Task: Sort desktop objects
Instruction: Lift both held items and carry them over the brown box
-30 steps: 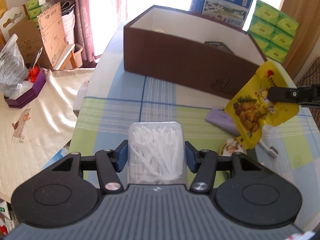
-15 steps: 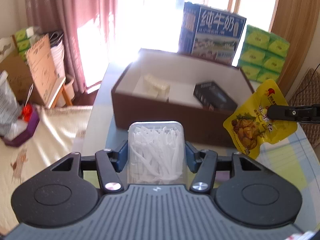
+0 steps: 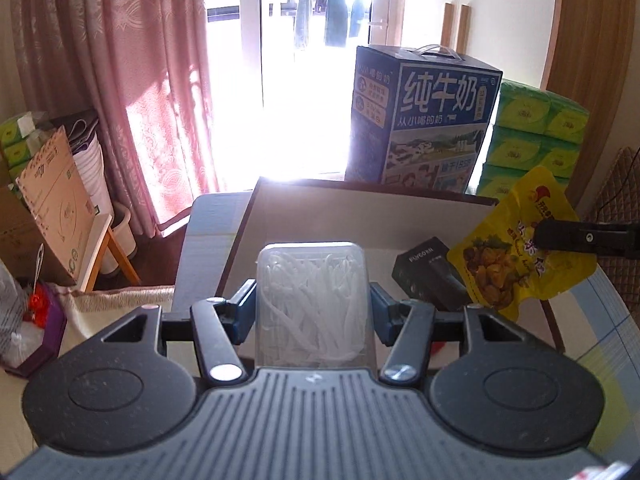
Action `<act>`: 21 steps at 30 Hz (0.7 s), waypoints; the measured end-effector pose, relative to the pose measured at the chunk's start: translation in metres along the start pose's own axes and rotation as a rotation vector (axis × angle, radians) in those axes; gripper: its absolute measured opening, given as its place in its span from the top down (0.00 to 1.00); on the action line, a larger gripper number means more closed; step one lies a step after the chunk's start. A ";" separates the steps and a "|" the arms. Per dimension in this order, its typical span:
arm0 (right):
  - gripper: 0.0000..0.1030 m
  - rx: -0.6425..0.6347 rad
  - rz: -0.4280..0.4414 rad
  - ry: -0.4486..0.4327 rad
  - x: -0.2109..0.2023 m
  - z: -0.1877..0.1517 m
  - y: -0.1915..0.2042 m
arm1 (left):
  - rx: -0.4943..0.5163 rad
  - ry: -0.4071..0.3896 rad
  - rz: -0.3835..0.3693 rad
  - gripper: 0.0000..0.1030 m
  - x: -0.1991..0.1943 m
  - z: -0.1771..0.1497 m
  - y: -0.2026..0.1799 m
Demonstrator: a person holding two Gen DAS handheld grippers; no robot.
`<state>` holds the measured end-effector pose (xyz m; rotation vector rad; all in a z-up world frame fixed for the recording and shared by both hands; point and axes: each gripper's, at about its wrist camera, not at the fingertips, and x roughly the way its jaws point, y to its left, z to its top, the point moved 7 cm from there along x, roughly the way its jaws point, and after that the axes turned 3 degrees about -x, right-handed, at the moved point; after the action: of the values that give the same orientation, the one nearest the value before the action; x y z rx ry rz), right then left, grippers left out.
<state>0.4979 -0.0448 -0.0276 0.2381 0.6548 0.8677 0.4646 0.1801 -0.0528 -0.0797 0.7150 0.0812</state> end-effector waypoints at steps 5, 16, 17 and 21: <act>1.00 -0.008 -0.027 0.014 0.017 0.006 -0.015 | 0.010 0.021 -0.001 0.49 0.025 0.009 0.002; 1.00 -0.017 -0.058 0.073 0.052 -0.005 -0.031 | 0.061 0.133 0.020 0.49 0.089 0.001 0.008; 1.00 -0.018 -0.059 0.079 0.055 -0.006 -0.032 | 0.065 0.148 0.023 0.49 0.095 -0.001 0.011; 1.00 -0.021 -0.064 0.097 0.064 -0.009 -0.036 | 0.088 0.200 0.042 0.49 0.118 -0.007 0.014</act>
<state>0.5453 -0.0188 -0.0786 0.1565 0.7393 0.8278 0.5475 0.1990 -0.1360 0.0115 0.9194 0.0825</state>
